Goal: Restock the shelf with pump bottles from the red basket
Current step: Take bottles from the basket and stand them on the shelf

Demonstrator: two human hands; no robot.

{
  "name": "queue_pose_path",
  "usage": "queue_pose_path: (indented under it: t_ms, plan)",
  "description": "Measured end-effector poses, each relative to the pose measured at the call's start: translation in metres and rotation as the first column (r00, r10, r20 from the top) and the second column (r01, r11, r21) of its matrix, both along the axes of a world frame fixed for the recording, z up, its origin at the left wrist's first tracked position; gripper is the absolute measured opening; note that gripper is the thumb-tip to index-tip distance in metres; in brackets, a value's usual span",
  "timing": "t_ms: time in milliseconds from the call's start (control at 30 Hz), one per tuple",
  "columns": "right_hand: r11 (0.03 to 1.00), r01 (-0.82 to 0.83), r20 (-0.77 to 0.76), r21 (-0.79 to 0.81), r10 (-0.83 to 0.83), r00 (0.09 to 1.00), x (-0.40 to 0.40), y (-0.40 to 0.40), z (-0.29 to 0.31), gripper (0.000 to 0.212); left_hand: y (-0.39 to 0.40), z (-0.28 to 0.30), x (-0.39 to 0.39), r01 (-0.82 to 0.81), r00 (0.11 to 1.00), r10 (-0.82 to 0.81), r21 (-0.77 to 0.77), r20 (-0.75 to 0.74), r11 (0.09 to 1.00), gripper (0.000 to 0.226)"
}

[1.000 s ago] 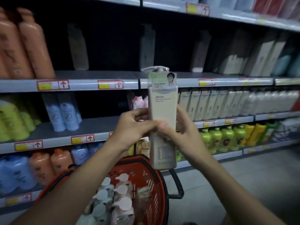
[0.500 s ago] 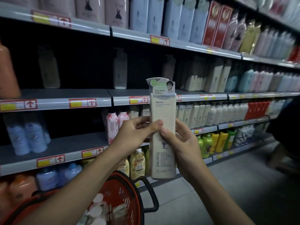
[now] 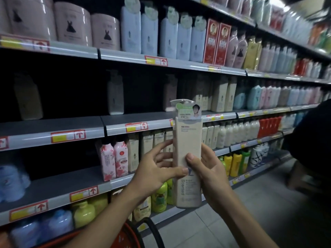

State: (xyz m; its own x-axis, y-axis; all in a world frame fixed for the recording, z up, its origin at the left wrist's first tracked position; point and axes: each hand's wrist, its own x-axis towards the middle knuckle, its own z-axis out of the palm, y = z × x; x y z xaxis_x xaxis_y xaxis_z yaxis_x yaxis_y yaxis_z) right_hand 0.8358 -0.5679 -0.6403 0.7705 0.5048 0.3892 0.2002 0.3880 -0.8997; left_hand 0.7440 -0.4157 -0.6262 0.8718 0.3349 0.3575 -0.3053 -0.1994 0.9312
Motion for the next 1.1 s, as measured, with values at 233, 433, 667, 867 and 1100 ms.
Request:
queue_pose_path:
  t_ms: [233, 433, 667, 867, 1100]
  plan:
    - [0.994, 0.010, 0.104, -0.110, 0.002, 0.995, 0.067, 0.011, 0.014, 0.046, 0.009, -0.002, 0.068, -0.083, 0.994, 0.086, -0.057, 0.063, 0.995, 0.090]
    - [0.977, 0.137, 0.232, -0.166, -0.096, 0.968, 0.166, 0.045, 0.012, 0.062, 0.041, 0.008, 0.173, -0.131, 0.977, 0.141, -0.073, 0.158, 0.989, 0.089]
    - [0.945, 0.301, 0.132, -0.125, -0.284, 0.950, 0.246, 0.058, 0.034, 0.057, 0.050, 0.047, 0.274, -0.126, 0.979, 0.148, -0.157, 0.139, 0.980, 0.068]
    - [0.929, 0.235, 0.028, -0.286, -0.237, 0.971, 0.272, 0.048, 0.124, 0.042, 0.048, 0.121, 0.294, -0.129, 0.991, 0.122, -0.171, -0.049, 0.977, 0.054]
    - [0.901, 0.189, -0.088, -0.391, -0.240, 0.967, 0.298, 0.039, 0.184, 0.038, 0.032, 0.178, 0.325, -0.226, 0.939, 0.183, -0.124, -0.291, 0.966, 0.060]
